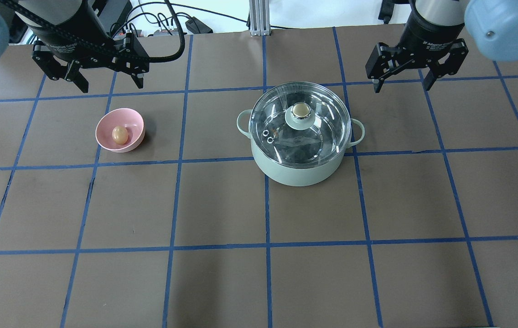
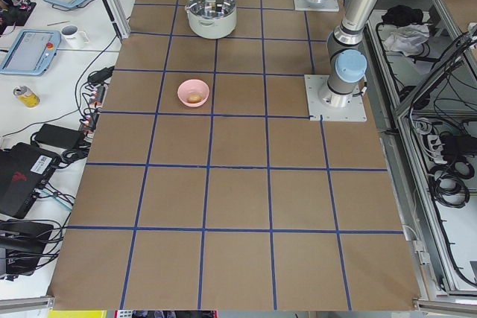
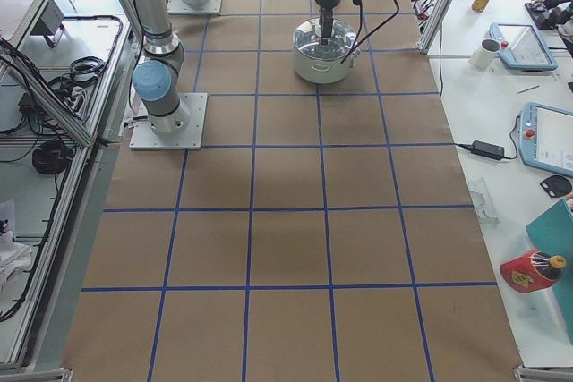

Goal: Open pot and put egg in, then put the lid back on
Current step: 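Move the right gripper to the lid knob while the left gripper approaches the pink bowl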

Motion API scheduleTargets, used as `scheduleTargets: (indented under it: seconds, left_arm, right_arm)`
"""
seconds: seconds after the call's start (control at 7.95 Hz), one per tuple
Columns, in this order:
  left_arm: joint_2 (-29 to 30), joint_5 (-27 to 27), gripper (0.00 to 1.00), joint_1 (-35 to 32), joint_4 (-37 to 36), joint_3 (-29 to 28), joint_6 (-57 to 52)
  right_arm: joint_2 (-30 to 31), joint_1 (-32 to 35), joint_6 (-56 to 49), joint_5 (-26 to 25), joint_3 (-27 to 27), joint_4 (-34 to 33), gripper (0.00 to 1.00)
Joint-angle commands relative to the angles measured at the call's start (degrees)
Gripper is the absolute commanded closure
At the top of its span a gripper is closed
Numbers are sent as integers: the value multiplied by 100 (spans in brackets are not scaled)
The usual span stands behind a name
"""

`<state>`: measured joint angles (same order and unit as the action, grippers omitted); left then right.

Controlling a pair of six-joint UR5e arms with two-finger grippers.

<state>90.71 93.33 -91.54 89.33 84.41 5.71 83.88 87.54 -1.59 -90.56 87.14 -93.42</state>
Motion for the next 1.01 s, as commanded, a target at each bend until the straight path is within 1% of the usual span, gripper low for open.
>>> scheduleTargets:
  seconds: [0.0,0.25,0.38,0.5,0.63,0.75,0.88]
  left_arm:
    - [-9,10,0,48,-30,-12,0]
    - [8,19,0,84,-39,-47,17]
    - [17,19,0,119,-30,-39,18]
    - [52,10,0,249,-39,-30,9]
    - [148,-8,0,425,-47,-30,0]
    - [280,-8,0,574,-65,-21,-113]
    - [455,-8,0,750,-413,14,-358]
  right_arm:
    - [6,0,0,-31,5,-10,0]
    - [-12,17,70,3,-4,-132,0]
    - [-72,113,384,3,-4,-481,0]
    - [-169,323,683,12,-39,-528,0]
    - [-352,630,1147,12,-74,-754,0]
    - [-598,998,1717,21,-74,-1122,0]
    - [-879,1289,2149,21,-83,-1474,0]
